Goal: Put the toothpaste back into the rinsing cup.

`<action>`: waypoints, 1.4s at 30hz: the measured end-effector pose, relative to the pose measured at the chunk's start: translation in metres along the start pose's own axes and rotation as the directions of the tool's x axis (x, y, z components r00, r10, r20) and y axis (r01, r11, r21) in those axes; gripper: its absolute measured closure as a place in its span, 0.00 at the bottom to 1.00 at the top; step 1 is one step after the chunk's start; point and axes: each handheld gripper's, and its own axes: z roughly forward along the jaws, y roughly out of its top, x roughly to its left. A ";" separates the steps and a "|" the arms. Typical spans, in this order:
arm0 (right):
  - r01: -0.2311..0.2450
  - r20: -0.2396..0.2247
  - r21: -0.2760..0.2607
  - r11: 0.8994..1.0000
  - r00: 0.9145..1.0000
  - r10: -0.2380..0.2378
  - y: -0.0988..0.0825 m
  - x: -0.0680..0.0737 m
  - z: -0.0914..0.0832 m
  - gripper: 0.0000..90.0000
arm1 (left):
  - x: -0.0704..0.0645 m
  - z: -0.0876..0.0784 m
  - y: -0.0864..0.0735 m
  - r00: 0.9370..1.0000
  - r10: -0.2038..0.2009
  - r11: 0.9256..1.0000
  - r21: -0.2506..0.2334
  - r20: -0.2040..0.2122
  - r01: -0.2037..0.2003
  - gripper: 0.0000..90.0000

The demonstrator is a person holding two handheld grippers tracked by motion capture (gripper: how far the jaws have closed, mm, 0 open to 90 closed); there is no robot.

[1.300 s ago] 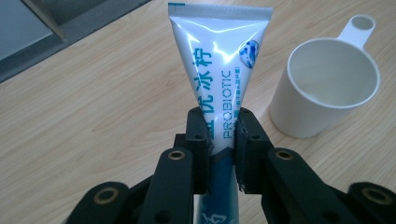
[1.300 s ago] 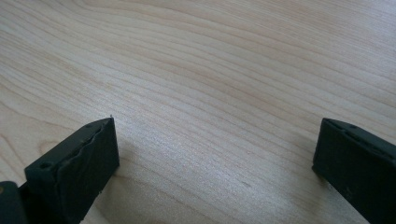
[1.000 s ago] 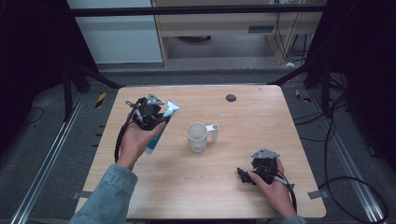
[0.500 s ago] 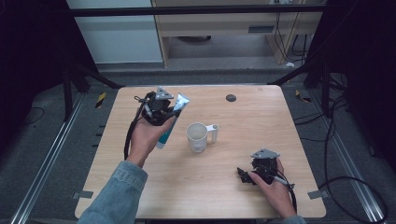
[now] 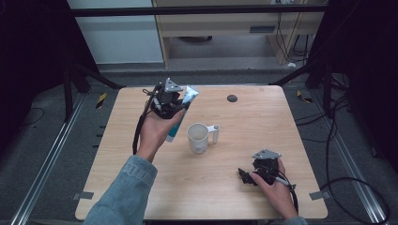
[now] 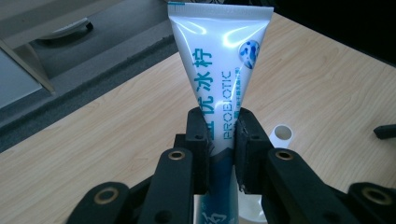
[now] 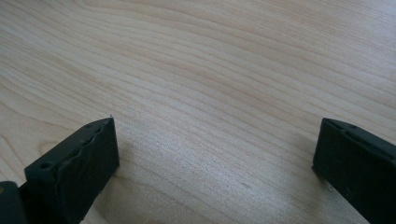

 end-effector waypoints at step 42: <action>-0.001 -0.001 0.000 1.000 1.000 0.001 0.000 0.000 0.000 0.00 | -0.028 0.005 0.020 0.999 -0.031 0.987 -0.162 -0.032 0.025 0.86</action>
